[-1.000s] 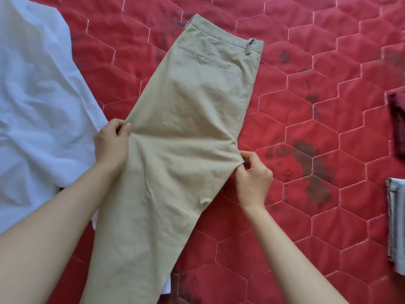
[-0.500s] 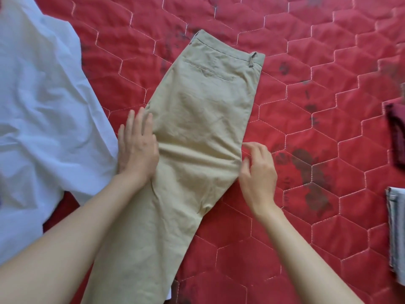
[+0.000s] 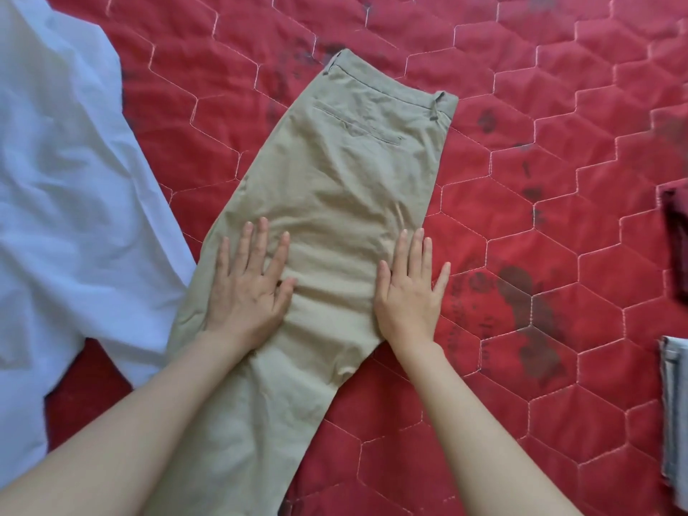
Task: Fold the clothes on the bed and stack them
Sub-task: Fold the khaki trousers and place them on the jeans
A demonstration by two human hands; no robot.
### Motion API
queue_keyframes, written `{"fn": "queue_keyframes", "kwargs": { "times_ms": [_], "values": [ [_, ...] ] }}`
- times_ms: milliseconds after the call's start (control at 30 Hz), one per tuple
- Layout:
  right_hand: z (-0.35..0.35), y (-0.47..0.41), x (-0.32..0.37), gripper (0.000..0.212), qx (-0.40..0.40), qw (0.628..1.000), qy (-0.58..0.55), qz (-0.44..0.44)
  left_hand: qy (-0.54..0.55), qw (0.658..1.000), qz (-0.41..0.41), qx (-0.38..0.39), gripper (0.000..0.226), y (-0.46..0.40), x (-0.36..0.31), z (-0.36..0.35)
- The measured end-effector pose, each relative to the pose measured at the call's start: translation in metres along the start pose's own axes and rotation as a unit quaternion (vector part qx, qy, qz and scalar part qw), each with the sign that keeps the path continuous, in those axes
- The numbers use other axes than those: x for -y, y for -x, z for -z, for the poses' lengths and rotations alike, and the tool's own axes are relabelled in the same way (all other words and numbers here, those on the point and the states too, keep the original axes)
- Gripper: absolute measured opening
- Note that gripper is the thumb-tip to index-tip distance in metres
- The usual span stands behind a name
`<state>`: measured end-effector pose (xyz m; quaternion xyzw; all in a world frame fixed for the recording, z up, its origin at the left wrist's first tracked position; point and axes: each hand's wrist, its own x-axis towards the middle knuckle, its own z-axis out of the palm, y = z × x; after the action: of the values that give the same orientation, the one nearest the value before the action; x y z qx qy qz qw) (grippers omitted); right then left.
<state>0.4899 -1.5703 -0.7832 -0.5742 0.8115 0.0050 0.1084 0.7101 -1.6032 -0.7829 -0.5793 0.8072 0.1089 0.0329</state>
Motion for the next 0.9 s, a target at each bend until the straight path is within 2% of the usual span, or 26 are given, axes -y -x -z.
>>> {"fn": "queue_keyframes", "kwargs": {
  "times_ms": [67,167,233,300,367,433,500,633,733,800,900],
  "values": [
    [0.008,-0.007,0.003,0.058,0.008,0.999,-0.031,-0.006,0.004,1.0,0.007,0.008,0.065,-0.011,-0.003,0.004],
    [0.03,-0.047,0.011,0.054,-0.046,0.991,-0.123,0.009,-0.026,0.999,-0.019,0.008,0.065,-0.044,-0.002,0.009],
    [0.045,-0.09,0.018,0.054,-0.053,0.988,-0.141,0.03,-0.042,0.999,-0.026,0.006,0.065,-0.069,-0.002,0.01],
    [0.052,-0.129,0.029,0.054,-0.05,0.992,-0.075,0.086,-0.033,0.999,-0.018,-0.002,0.065,-0.091,-0.004,0.009],
    [0.05,-0.15,0.05,0.055,-0.043,0.981,0.005,0.187,-0.017,1.0,-0.008,-0.018,0.064,-0.109,-0.006,0.01],
    [0.036,-0.151,0.066,0.057,-0.019,0.946,0.077,0.315,-0.007,0.999,-0.001,-0.042,0.063,-0.119,-0.007,0.011],
    [0.022,-0.157,0.063,0.057,-0.006,0.919,0.123,0.375,-0.006,0.998,-0.003,-0.068,0.061,-0.122,-0.007,0.008],
    [0.034,-0.227,0.046,0.056,-0.018,0.974,0.087,0.209,0.0,0.996,-0.006,-0.086,0.06,-0.121,-0.007,0.002],
    [0.053,-0.27,0.05,0.058,0.011,0.989,0.07,0.131,0.001,0.997,-0.005,-0.079,0.06,-0.12,-0.007,0.004],
    [0.055,-0.266,0.063,0.058,-0.012,0.987,0.066,0.145,0.003,0.997,-0.001,-0.081,0.06,-0.12,-0.007,0.004],
    [0.039,-0.216,0.085,0.055,-0.011,0.965,0.031,0.26,0.006,0.996,-0.003,-0.087,0.059,-0.12,-0.007,0.004]
  ]
}}
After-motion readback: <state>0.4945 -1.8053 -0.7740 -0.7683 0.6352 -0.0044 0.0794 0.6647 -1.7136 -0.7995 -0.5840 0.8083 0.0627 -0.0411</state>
